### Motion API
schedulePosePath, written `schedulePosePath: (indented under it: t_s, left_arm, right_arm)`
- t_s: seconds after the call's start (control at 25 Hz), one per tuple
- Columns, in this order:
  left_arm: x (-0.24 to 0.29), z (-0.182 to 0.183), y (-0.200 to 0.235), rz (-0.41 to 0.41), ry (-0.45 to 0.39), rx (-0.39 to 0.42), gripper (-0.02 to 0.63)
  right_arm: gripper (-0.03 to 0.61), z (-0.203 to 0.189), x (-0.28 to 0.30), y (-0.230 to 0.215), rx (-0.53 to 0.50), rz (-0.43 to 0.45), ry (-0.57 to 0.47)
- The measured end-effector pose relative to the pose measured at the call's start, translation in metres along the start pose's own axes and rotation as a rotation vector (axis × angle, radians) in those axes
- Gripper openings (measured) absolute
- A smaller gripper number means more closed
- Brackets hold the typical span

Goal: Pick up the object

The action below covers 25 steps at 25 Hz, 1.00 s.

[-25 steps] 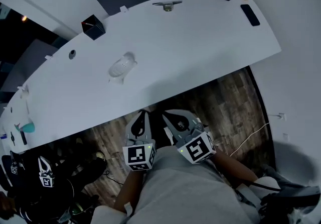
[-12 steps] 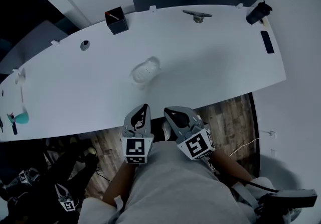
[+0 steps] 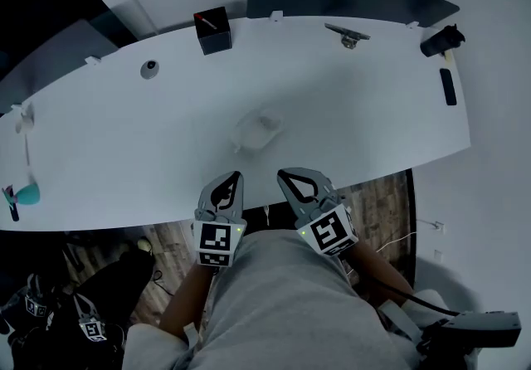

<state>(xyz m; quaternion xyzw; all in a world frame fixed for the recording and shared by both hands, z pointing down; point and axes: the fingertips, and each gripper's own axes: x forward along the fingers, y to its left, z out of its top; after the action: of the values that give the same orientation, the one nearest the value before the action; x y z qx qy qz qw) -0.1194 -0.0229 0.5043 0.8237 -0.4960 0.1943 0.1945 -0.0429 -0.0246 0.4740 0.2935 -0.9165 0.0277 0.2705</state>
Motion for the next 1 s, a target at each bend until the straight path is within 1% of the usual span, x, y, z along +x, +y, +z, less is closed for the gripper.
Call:
schedulePosePath:
  t_s: [0.08, 0.2, 0.28, 0.4, 0.48, 0.52, 0.56, 0.68, 0.76, 0.84, 0.92, 1.0]
  left_arm:
    - [0.006, -0.004, 0.007, 0.019, 0.014, -0.016, 0.002]
    - [0.021, -0.006, 0.013, 0.052, 0.025, 0.001, 0.002]
    - [0.027, -0.006, 0.013, 0.085, 0.024, -0.014, 0.002]
    - [0.032, -0.007, 0.009, 0.126, 0.021, -0.090, 0.002]
    - [0.037, -0.002, 0.014, 0.148, 0.023, -0.086, 0.002]
    - [0.039, 0.000, 0.017, 0.160, 0.022, -0.081, 0.002]
    - [0.040, 0.002, 0.018, 0.170, 0.020, -0.081, 0.002]
    - [0.040, 0.000, 0.023, 0.203, 0.024, -0.100, 0.002]
    - [0.038, -0.005, 0.024, 0.222, 0.031, -0.118, 0.002]
    - [0.035, -0.009, 0.023, 0.234, 0.038, -0.122, 0.002]
    - [0.031, -0.014, 0.025, 0.252, 0.046, -0.126, 0.002]
    - [0.025, -0.020, 0.028, 0.273, 0.053, -0.142, 0.002]
  right_arm:
    - [0.002, -0.003, 0.003, -0.004, -0.015, 0.023, 0.017]
    - [0.002, -0.006, 0.008, -0.017, -0.074, 0.048, 0.023]
    - [0.003, -0.008, 0.010, -0.023, -0.140, 0.072, 0.029]
    - [0.003, -0.007, 0.013, -0.029, -0.248, 0.118, 0.033]
    - [0.005, -0.005, 0.021, -0.034, -0.339, 0.133, 0.041]
    - [0.045, -0.005, 0.024, -0.034, -0.384, 0.142, 0.047]
    - [0.104, -0.007, 0.026, -0.032, -0.422, 0.155, 0.053]
    - [0.125, -0.013, 0.034, -0.028, -0.502, 0.189, 0.069]
    - [0.161, -0.019, 0.039, -0.027, -0.529, 0.202, 0.080]
    - [0.192, -0.027, 0.046, -0.030, -0.578, 0.195, 0.096]
    - [0.229, -0.037, 0.057, -0.034, -0.666, 0.184, 0.120]
    - [0.240, -0.047, 0.072, -0.034, -0.787, 0.179, 0.142]
